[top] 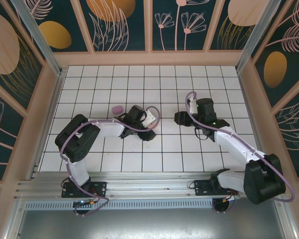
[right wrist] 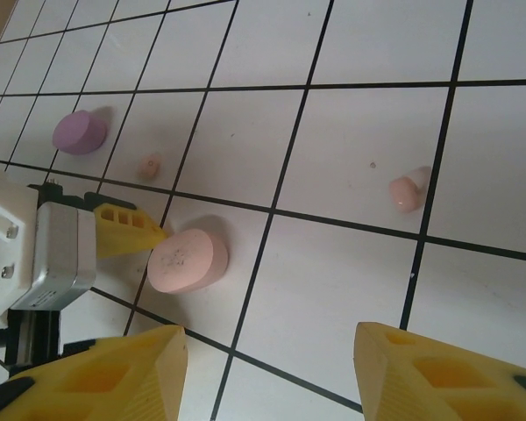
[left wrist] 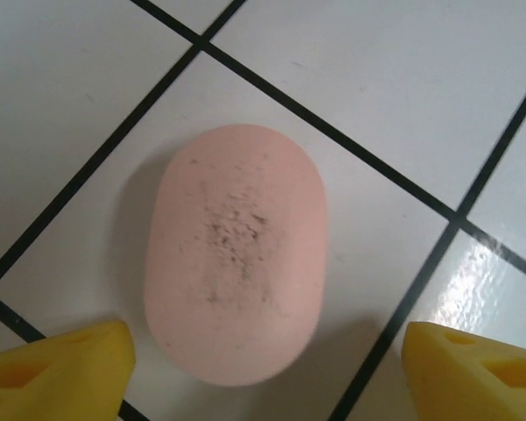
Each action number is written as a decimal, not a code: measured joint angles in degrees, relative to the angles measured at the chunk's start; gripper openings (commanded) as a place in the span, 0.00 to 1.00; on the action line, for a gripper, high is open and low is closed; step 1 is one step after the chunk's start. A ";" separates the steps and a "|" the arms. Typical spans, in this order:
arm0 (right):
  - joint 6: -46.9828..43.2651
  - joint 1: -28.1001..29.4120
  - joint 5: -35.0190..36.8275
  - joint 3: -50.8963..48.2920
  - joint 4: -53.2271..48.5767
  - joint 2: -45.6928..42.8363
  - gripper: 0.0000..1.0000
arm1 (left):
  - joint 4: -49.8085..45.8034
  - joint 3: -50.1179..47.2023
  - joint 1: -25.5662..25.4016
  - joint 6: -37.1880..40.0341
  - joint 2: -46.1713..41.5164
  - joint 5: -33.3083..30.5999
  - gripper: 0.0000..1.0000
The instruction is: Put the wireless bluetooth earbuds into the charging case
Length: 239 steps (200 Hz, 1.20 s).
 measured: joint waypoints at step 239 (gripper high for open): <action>21.07 -0.66 -15.17 0.66 -1.33 -3.52 0.61 | 0.22 -1.01 0.31 0.17 -13.77 10.43 0.29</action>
